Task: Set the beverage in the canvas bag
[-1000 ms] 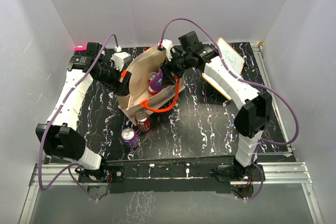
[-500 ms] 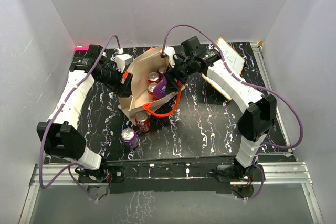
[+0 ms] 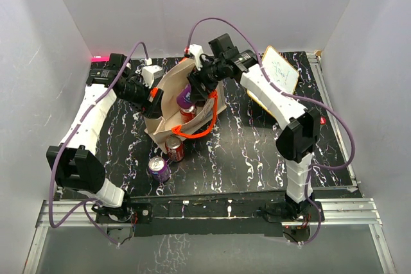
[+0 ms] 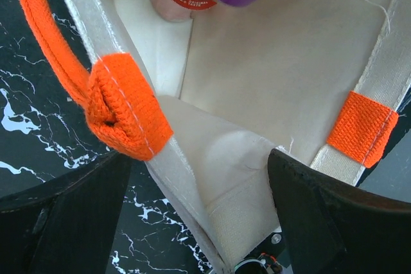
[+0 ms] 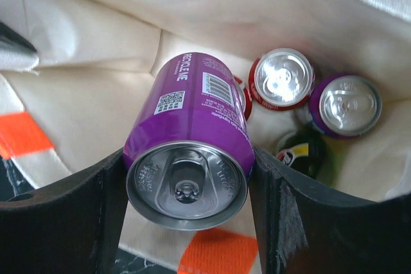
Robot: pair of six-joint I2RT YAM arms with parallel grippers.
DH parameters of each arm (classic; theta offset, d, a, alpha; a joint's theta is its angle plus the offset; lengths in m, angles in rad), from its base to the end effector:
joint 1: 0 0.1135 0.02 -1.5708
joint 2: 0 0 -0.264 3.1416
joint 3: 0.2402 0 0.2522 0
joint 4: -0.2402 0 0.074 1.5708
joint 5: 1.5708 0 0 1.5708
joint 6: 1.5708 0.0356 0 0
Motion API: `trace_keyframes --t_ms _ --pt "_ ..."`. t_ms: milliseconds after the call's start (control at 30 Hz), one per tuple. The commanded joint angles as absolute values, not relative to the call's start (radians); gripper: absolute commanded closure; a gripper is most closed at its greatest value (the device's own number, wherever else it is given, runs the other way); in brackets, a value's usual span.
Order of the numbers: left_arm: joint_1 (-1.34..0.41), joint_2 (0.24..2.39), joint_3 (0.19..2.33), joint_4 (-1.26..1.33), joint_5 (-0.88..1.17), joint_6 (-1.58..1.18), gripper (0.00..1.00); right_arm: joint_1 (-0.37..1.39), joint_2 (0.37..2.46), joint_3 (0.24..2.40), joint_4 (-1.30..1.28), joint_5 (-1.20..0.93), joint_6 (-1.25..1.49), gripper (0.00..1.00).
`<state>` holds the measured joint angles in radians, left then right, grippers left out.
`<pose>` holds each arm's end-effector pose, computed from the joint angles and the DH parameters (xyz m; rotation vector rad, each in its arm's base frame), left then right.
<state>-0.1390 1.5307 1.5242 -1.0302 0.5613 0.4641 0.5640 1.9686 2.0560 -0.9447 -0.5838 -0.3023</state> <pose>0.3022 -0.0614 0.3461 0.9190 2.2991 -0.5928 0.3520 0.2459 0.3596 -1.2442 2.0538 0.8270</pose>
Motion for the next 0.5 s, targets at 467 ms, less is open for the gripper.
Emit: trace_keyframes --t_ms 467 --pt "-0.122 1.467 1.522 -1.000 0.552 0.375 0.08 0.697 2.078 2.289 -0.852 -0.509 -0.279 0.92"
